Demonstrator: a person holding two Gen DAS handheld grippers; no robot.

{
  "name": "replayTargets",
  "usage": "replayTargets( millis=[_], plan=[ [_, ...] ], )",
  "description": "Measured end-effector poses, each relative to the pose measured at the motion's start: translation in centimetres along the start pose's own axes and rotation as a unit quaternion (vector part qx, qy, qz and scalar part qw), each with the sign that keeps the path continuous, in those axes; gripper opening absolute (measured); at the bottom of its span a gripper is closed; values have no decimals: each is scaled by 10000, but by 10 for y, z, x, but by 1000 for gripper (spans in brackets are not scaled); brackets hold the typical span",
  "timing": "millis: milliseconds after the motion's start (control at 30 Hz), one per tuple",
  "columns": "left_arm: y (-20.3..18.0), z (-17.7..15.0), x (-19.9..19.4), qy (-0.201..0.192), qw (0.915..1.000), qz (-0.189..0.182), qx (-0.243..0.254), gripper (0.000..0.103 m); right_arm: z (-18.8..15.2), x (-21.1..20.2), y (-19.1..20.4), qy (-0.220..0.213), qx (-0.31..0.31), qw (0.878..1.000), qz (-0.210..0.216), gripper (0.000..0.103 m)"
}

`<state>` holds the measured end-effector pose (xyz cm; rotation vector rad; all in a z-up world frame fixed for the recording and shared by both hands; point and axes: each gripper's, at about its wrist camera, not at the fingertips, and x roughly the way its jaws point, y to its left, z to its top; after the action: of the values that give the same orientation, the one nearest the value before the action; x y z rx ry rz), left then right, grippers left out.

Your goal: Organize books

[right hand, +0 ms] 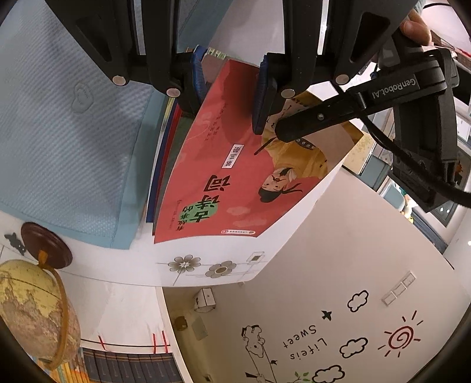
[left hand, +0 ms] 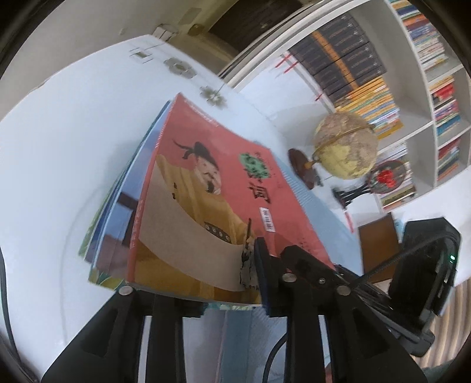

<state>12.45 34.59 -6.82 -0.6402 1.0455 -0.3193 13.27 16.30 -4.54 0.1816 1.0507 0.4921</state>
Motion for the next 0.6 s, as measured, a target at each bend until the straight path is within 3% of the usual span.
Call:
replayTargets(
  millis=[200, 367, 600],
  plan=[
    [3, -4, 9, 354, 9974, 543, -326, 34, -6, 12, -2, 150, 91, 9998, -23, 28],
    [11, -2, 16, 703, 9935, 594, -671, 39, -9, 13, -8, 111, 218, 9997, -68, 28],
    [6, 2, 17, 1171, 9868, 976, -553, 47, -11, 14, -12, 95, 337, 9993, -103, 28]
  ],
)
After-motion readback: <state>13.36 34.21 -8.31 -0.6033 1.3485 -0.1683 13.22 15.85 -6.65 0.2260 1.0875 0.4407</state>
